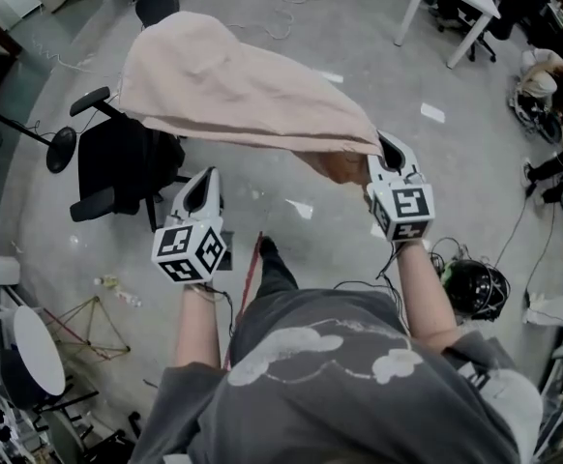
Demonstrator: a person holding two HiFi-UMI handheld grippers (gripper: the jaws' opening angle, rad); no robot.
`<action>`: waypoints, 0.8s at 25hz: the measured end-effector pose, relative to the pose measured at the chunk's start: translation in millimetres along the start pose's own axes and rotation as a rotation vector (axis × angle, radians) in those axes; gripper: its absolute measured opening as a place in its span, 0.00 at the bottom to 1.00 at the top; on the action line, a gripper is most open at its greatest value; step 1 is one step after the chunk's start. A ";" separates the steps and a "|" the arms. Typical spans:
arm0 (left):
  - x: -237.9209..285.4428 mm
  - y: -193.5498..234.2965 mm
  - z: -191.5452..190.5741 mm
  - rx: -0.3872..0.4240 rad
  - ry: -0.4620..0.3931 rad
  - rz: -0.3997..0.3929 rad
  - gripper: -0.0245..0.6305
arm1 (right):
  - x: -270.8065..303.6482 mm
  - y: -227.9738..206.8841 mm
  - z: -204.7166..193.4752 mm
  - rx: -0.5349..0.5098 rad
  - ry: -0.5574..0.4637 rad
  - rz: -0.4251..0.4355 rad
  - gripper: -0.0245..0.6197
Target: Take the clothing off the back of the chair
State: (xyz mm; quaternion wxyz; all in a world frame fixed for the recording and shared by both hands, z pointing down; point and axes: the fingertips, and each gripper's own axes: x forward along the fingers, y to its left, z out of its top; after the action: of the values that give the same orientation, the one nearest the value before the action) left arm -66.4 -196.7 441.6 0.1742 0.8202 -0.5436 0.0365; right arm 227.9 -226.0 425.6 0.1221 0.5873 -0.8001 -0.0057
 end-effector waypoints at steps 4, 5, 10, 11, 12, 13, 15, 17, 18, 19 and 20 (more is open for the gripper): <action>-29.3 -27.4 -14.1 -0.006 -0.003 0.006 0.04 | -49.1 18.5 26.0 -0.039 -0.062 0.084 0.06; -36.4 -35.0 -17.0 -0.006 -0.004 0.007 0.04 | -60.3 21.1 28.3 -0.049 -0.069 0.102 0.06; -67.1 -65.0 -32.2 -0.001 0.007 0.016 0.04 | -98.9 31.5 18.9 -0.112 -0.064 0.148 0.06; -72.3 -68.5 -34.0 -0.001 0.010 0.017 0.04 | -103.6 35.1 22.9 -0.109 -0.072 0.161 0.06; -77.4 -71.2 -35.1 -0.001 0.012 0.019 0.04 | -107.9 37.6 25.3 -0.105 -0.078 0.167 0.06; -82.5 -73.1 -36.2 0.000 0.012 0.020 0.04 | -112.3 38.1 24.0 -0.102 -0.076 0.163 0.06; -92.8 -75.8 -39.8 0.004 0.011 0.023 0.04 | -121.6 35.4 17.5 -0.093 -0.068 0.141 0.06; -102.5 -79.5 -44.8 0.008 0.014 0.025 0.04 | -131.5 33.2 20.0 -0.071 -0.081 0.134 0.06; -106.9 -82.3 -46.9 0.009 0.016 0.025 0.04 | -136.4 31.4 21.9 -0.062 -0.089 0.131 0.06; -110.9 -85.5 -48.7 0.011 0.018 0.024 0.04 | -141.1 28.1 21.0 -0.056 -0.093 0.124 0.06; -114.4 -88.9 -50.0 0.013 0.019 0.022 0.04 | -145.7 24.2 18.6 -0.052 -0.092 0.114 0.06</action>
State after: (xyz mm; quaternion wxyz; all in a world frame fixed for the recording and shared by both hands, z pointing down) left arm -26.0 -48.9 438.0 0.1735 0.8149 -0.5507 0.0501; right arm 242.3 -83.9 383.7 0.1007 0.5365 -0.8366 -0.0463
